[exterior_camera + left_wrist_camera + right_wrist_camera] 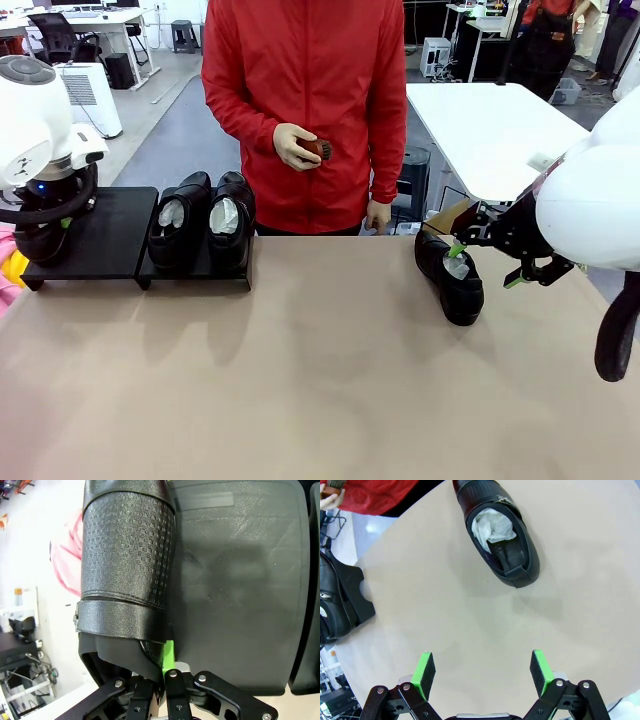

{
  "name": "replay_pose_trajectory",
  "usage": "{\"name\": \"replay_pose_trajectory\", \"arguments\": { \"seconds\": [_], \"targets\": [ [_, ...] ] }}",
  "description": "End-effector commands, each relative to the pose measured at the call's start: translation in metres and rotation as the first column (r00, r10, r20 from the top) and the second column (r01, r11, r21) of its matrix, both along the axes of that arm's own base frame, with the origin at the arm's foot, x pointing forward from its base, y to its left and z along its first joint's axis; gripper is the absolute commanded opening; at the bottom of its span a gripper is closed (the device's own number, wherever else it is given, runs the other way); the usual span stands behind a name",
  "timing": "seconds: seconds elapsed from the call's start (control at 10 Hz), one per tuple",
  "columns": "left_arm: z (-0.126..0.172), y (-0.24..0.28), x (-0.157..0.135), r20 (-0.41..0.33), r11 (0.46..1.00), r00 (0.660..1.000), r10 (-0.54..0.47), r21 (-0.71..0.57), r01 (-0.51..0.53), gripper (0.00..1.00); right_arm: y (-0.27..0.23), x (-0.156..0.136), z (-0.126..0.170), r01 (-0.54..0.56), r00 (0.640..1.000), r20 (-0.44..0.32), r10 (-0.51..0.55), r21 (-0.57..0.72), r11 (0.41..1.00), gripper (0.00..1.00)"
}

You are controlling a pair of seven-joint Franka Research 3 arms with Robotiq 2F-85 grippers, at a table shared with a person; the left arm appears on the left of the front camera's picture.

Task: Organize the shoes by placing them on the stand.
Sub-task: Place the Shoe from the middle of the table onto the Shoes Stand.

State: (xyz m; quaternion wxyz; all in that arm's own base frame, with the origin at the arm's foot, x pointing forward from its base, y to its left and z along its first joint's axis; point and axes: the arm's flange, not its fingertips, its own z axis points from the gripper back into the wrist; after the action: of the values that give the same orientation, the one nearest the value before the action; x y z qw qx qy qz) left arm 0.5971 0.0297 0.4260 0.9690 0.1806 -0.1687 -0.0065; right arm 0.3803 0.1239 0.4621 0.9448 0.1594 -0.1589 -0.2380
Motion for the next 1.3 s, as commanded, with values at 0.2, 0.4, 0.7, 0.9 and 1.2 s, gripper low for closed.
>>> {"name": "replay_pose_trajectory", "arguments": {
  "seconds": [0.2, 0.4, 0.7, 0.9, 1.2],
  "targets": [
    [-0.001, 0.006, -0.001, 0.021, 1.000, 1.000, -0.003, -0.025, 0.004, 0.35, -0.001, 0.002, 0.000, -0.017, 1.000, 0.012, 0.016, 0.010, 1.000, 1.00],
    [0.004, 0.009, -0.004, 0.065, 0.995, 0.996, 0.061, -0.088, -0.055, 0.73, -0.001, 0.002, 0.000, -0.017, 1.000, 0.012, 0.016, 0.010, 1.000, 1.00],
    [0.012, 0.009, -0.012, 0.098, 0.985, 0.990, 0.101, -0.146, -0.086, 1.00, -0.001, 0.002, 0.000, -0.017, 1.000, 0.012, 0.016, 0.010, 1.000, 1.00],
    [0.026, 0.003, -0.026, 0.158, 0.987, 0.983, 0.092, -0.146, -0.069, 1.00, -0.001, 0.002, 0.000, -0.017, 1.000, 0.012, 0.016, 0.010, 1.000, 1.00],
    [0.017, 0.009, -0.005, 0.089, 0.987, 0.992, 0.094, -0.141, -0.081, 1.00, -0.001, 0.002, 0.000, -0.017, 1.000, 0.012, 0.016, 0.010, 1.000, 1.00]
  ]
}}
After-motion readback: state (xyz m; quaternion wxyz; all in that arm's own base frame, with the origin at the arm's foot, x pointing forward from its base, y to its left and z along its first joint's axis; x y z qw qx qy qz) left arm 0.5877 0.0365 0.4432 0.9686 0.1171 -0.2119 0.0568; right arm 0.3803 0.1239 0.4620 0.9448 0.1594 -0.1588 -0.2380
